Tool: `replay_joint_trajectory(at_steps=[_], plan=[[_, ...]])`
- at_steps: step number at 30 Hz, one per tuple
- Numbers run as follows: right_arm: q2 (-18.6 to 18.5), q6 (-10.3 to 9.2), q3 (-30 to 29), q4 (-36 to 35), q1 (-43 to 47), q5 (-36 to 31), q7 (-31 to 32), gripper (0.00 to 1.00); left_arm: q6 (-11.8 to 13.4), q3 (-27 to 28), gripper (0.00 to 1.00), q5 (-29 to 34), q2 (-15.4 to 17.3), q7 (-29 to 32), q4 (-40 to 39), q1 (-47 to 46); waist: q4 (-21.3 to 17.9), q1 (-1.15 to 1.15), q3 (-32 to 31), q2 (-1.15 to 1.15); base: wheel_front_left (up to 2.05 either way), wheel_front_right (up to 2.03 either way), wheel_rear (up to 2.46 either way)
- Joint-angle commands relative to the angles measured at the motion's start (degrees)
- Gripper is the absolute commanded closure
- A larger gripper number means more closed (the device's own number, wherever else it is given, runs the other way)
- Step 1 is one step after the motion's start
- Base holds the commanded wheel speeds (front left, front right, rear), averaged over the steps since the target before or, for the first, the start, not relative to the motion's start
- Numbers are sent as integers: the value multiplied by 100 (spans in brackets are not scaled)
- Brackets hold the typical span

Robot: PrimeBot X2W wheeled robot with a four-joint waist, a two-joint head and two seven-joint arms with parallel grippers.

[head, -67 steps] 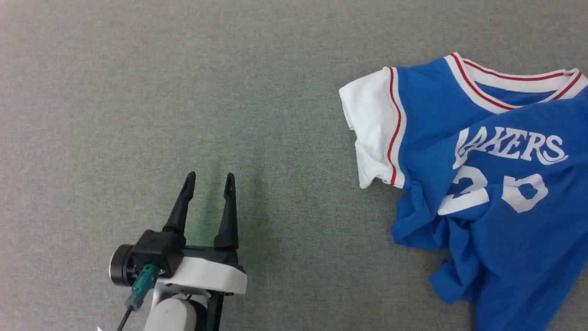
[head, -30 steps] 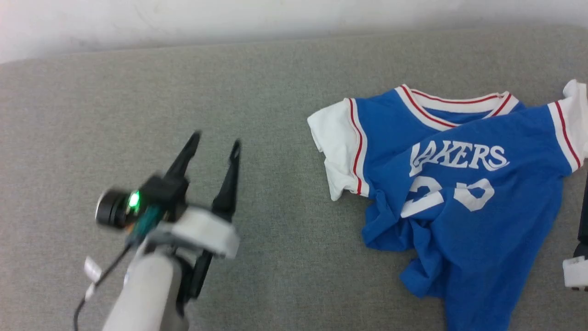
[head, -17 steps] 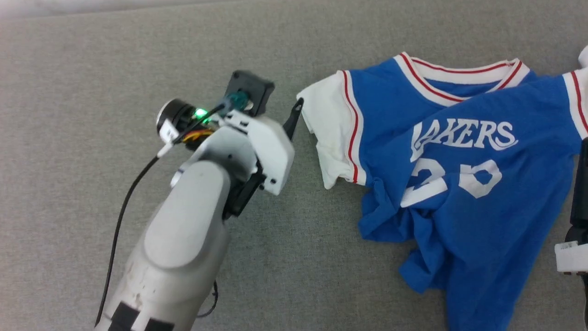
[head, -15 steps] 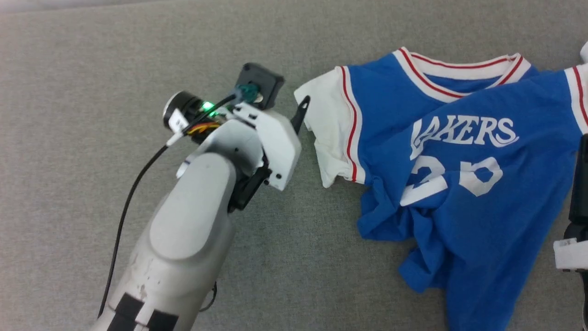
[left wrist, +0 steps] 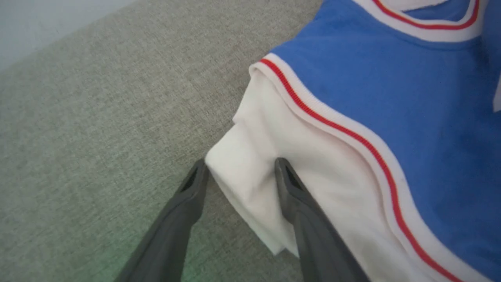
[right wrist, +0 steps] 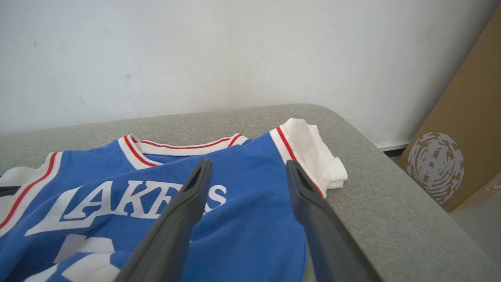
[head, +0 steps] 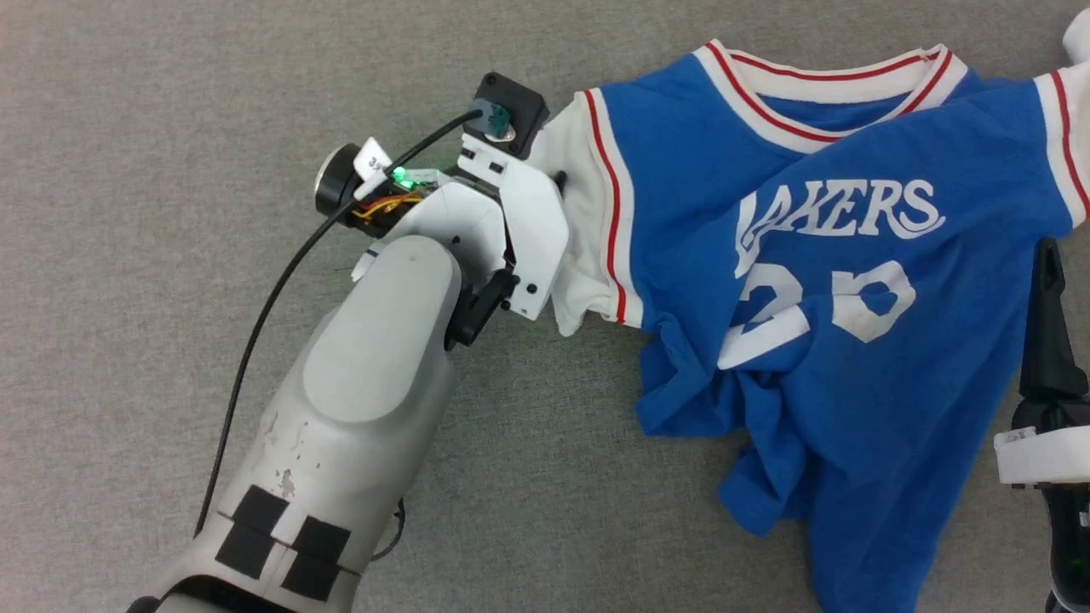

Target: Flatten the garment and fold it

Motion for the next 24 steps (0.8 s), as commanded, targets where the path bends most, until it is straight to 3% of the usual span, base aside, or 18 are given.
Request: replay_joint_trajectory(at_steps=[1,12,17,24], plan=[[18,-5,-9,45,-75,43,-47,0,59,-12,100,-39,18,83,185,130,-38,0,16,-1,0,0,0],[18,-5,-118,260,69,66,-61,0,270,271,100,-455,116,-369,-335,593,312,0,-679,-1,0,0,0],[18,-5,-139,265,207,68,16,0,461,596,100,-622,609,-253,-1159,1329,506,0,-1047,-1,0,0,0],[18,-5,-180,154,439,129,146,0,1072,1310,100,-806,1486,250,-2692,3087,615,0,-1179,-1,0,0,0]])
